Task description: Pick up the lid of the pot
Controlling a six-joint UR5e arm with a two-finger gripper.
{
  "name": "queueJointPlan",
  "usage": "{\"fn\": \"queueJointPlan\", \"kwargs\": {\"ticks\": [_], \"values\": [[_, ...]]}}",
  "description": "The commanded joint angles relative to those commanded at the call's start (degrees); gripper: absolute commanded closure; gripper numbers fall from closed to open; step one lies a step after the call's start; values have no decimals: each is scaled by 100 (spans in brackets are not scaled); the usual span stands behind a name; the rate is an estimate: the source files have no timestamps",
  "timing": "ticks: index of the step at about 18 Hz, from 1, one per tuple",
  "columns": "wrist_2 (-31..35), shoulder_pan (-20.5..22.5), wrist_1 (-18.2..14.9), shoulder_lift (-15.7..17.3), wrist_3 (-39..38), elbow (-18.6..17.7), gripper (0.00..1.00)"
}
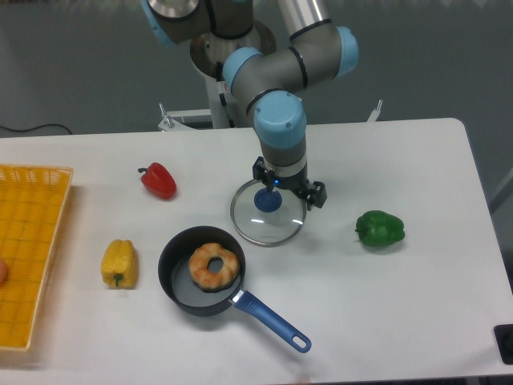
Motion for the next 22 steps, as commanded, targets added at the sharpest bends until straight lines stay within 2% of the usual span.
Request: {"fn": "queueJointPlan", "kwargs": {"ticks": [2,22], "values": [[-9,-62,0,-70,-70,-26,0],[-264,-88,0,-27,-9,-282,0]]}}
